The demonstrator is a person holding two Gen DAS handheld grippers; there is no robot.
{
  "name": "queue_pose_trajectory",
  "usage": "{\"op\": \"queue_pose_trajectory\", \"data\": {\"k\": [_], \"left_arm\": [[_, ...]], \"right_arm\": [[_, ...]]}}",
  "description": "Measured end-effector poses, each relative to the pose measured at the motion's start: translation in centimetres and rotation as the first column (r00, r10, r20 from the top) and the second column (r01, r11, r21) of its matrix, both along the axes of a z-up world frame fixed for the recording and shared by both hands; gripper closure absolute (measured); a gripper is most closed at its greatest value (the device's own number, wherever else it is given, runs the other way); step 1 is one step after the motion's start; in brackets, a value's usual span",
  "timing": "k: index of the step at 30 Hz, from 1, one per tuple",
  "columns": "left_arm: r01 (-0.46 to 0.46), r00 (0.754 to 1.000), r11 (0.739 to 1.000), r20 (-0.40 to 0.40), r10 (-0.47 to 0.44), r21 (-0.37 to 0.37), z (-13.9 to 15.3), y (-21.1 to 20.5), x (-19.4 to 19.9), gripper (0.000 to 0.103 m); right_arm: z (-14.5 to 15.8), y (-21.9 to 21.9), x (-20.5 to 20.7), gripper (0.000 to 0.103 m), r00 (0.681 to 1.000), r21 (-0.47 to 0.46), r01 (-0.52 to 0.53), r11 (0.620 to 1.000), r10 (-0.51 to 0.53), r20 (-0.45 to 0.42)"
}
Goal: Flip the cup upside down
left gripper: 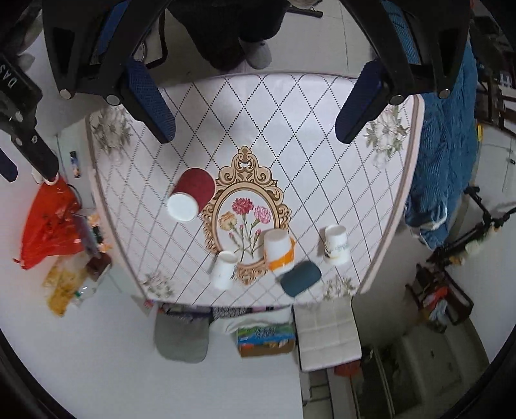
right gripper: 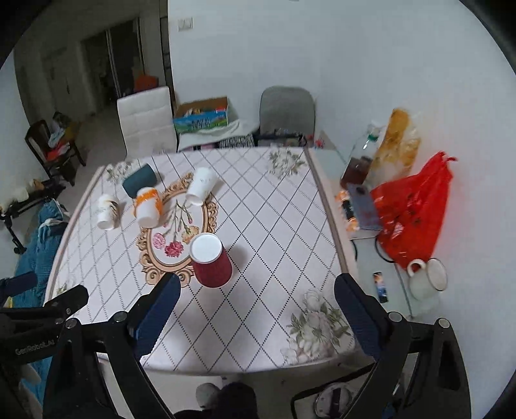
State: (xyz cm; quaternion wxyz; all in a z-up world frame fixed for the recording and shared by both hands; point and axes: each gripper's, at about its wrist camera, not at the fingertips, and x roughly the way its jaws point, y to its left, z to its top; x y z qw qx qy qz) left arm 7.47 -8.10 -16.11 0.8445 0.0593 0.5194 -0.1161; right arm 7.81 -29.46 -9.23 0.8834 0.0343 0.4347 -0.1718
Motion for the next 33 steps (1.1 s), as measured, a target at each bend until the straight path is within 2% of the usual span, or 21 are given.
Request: {"op": "queue_pose_trajectory", "data": {"k": [10,18,23,33], "left_arm": [[-0.002,0.992,1.000,0.129,0.003,-0.008,6.4,1.9,-5.6,0.001],[-0.035,0.987,0.999,0.155,0.039,-0.030,9.1,2.0,-8.8,0.001],[-0.048,0.984,0.998,0.170,0.052,-0.032,10.0,1.7,-10.5,0.001],[-0.083,0.978,0.996,0.187,0.088,-0.034,10.2,1.2,-11.9,0.001]], "right_arm": [[6.6,2.4,-7.5,0.004,0.996,-0.017,0.002,1.000,0.000,0.087],[10.5,2.9,-11.1,0.004,0.991,0.013,-0.057,0.998,0.055,0.122],[11.9,2.6,-12.5,0.004,0.987,0.013,-0.086,0.996,0.084,0.139],[11.6,1.6,-12.6,0.003,0.984,0.024,-0.112,0.993,0.108,0.141]]}}
